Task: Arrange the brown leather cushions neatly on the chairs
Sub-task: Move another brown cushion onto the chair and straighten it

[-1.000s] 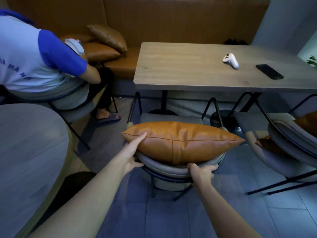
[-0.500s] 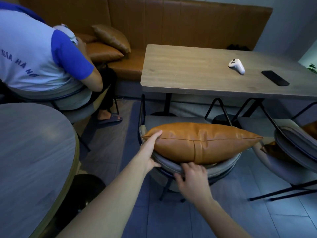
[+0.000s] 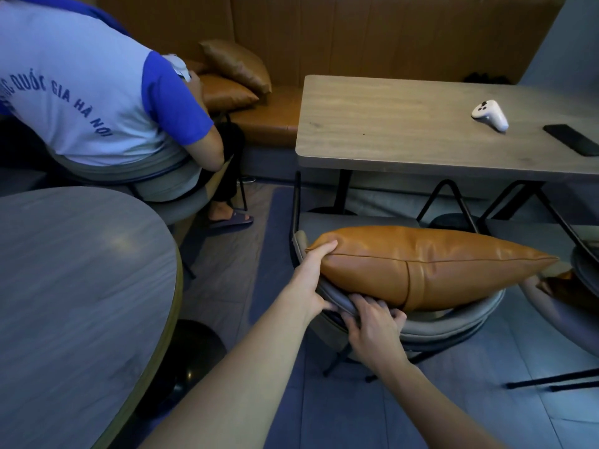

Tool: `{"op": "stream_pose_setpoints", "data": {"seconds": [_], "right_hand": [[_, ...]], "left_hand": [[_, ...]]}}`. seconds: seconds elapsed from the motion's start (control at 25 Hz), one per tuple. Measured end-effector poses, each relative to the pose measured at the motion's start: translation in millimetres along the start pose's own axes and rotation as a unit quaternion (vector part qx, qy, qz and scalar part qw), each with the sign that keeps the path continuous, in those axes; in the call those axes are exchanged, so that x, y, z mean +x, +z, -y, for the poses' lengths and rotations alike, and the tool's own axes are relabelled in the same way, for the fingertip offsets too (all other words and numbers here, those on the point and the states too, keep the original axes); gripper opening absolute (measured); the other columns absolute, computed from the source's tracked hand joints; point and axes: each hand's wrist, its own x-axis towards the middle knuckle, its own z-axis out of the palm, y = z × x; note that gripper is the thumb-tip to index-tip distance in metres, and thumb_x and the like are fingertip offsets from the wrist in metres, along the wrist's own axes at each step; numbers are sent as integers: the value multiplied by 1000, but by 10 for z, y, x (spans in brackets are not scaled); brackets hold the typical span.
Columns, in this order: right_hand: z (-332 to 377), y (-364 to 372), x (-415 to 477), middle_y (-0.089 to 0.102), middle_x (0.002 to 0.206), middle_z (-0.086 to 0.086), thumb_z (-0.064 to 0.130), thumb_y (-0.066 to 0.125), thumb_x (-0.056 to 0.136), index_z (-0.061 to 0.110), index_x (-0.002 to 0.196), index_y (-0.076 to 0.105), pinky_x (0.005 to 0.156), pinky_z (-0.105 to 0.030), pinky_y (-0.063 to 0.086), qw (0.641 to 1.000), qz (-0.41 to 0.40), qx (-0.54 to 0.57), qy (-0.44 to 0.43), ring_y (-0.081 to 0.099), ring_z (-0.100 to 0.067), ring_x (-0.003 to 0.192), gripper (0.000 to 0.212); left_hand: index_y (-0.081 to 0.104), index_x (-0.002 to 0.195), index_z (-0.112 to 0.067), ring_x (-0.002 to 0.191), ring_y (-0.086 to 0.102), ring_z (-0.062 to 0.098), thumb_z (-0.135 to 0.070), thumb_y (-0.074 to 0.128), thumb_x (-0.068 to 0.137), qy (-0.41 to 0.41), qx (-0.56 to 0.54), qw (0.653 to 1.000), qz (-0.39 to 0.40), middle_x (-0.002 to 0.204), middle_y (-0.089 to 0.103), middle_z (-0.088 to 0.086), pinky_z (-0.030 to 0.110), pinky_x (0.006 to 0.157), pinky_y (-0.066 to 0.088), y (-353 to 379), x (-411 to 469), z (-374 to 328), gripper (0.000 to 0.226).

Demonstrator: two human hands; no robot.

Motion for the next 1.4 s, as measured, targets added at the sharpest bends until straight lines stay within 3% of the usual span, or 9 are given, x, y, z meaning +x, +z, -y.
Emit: {"op": "stream_pose_setpoints", "data": {"seconds": [0.2,0.44,0.6,0.68,0.8,0.92,1.08,1.28,1.4], "right_hand": [[15,-36,27,65,117,2,35,49,100,26,123,58,81,-40,21,999,40,-23,8,53,-27,113,26],[-4,-54,21,63,123,3,37,45,101,28,126,54,87,-42,26,998,61,-20,17,51,-26,118,28],[9,-60,17,64,121,3,37,44,102,28,126,54,84,-42,25,998,51,-28,8,52,-26,116,27],[9,-44,11,65,117,2,36,46,101,27,124,56,85,-43,27,999,40,-34,3,54,-27,113,26],[21,1,-24,72,93,-2,27,66,92,21,108,66,78,-46,34,999,15,-46,-20,63,-33,90,17],[10,80,-16,69,73,-2,20,83,76,19,93,69,67,-45,41,997,-13,-70,-30,63,-33,69,22],[13,76,12,71,77,-3,20,78,82,18,98,68,69,-44,36,997,-15,-64,-29,63,-34,74,19],[32,86,6,70,72,-3,19,86,73,18,93,69,65,-44,40,996,-17,-73,-37,64,-34,67,26],[20,48,10,73,90,-4,26,72,88,19,107,66,75,-46,38,997,-6,-77,-28,65,-35,86,21]], "left_hand": [[44,125,-20,121,52,45,-46,82,76,9,7,1000,-10,115,56,14,71,105,38,-16,9,43,68],[44,124,-22,111,55,39,-50,82,76,32,19,999,-14,113,56,10,66,100,46,-23,-11,114,68],[42,123,-23,106,53,36,-48,80,79,41,22,999,-14,104,54,8,61,87,48,-23,-15,116,64],[42,124,-22,110,54,39,-46,81,79,39,21,999,-16,107,55,10,63,91,49,-28,7,105,64],[41,127,-21,122,51,45,-44,81,78,28,17,999,-19,121,52,15,69,99,44,-31,26,74,67],[42,138,-17,118,52,45,-42,83,76,22,9,1000,-14,125,52,17,69,93,45,-28,24,34,78],[41,142,-17,124,51,47,-43,85,73,15,5,1000,-13,135,52,20,73,100,41,-44,23,5,86],[42,142,-16,121,52,46,-44,85,73,16,7,1000,-9,135,53,20,71,98,42,-51,-3,7,87],[40,144,-17,124,51,47,-47,85,73,20,6,1000,-16,139,51,20,70,99,44,-62,-16,45,89]]}}
